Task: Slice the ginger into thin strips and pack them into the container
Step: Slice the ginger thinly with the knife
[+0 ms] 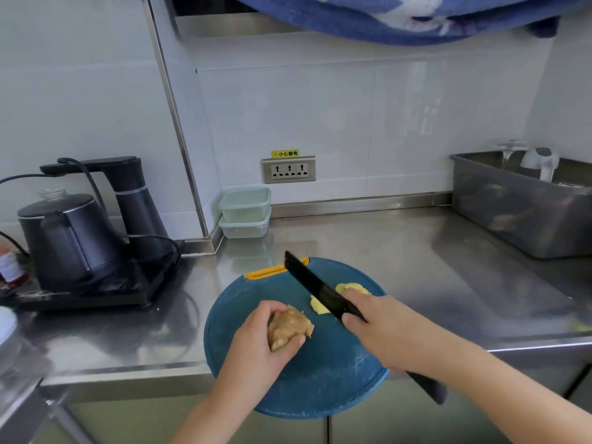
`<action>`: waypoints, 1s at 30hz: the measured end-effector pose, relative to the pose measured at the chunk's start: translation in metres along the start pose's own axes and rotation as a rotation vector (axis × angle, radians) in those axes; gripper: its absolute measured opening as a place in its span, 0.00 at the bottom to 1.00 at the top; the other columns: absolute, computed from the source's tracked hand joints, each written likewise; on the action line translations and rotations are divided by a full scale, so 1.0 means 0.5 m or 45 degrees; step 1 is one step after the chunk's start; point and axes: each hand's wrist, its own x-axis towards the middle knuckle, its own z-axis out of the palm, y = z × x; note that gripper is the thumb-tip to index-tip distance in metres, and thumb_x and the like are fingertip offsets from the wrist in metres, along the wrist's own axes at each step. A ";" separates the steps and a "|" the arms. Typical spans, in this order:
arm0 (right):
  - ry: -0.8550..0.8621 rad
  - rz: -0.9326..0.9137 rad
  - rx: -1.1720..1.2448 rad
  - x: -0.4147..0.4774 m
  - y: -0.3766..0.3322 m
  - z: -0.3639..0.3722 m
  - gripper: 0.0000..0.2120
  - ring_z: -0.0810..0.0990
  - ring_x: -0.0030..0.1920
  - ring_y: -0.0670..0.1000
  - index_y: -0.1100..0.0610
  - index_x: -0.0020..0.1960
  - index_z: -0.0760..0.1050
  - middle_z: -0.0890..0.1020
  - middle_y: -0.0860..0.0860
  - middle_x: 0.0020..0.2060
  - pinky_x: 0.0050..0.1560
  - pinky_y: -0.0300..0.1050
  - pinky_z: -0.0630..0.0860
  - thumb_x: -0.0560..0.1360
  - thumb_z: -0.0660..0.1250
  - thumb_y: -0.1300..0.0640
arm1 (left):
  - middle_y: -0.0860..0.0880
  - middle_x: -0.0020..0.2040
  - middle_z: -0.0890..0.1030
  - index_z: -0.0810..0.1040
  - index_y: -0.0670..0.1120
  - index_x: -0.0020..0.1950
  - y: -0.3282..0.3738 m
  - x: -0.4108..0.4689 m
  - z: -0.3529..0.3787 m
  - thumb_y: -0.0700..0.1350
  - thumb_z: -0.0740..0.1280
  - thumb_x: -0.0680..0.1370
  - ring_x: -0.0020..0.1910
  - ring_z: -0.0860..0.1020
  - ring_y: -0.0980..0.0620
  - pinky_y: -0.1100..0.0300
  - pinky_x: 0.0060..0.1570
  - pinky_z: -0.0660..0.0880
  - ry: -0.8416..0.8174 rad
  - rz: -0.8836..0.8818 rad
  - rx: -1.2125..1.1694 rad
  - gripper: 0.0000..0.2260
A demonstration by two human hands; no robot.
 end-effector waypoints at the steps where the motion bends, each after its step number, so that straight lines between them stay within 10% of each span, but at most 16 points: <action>1: 0.095 -0.055 -0.181 -0.006 -0.002 0.013 0.09 0.69 0.29 0.48 0.52 0.59 0.67 0.72 0.47 0.32 0.29 0.39 0.65 0.82 0.53 0.51 | 0.60 0.50 0.76 0.70 0.59 0.52 -0.001 -0.003 0.001 0.52 0.75 0.69 0.48 0.76 0.61 0.73 0.43 0.70 0.020 0.004 0.012 0.17; 25: 0.207 -0.278 -0.547 -0.029 -0.013 0.101 0.14 0.67 0.29 0.49 0.50 0.48 0.54 0.71 0.46 0.33 0.28 0.40 0.61 0.81 0.39 0.41 | 0.59 0.47 0.72 0.67 0.57 0.46 -0.009 -0.017 0.017 0.55 0.73 0.67 0.48 0.73 0.64 0.74 0.40 0.69 0.087 0.099 0.145 0.17; 30: 0.168 -0.262 -0.631 -0.043 -0.018 0.109 0.25 0.65 0.26 0.50 0.48 0.45 0.49 0.67 0.47 0.30 0.25 0.41 0.59 0.64 0.20 0.38 | 0.58 0.49 0.73 0.71 0.55 0.57 -0.013 -0.017 0.019 0.57 0.72 0.67 0.47 0.74 0.60 0.73 0.42 0.70 0.094 0.055 0.110 0.21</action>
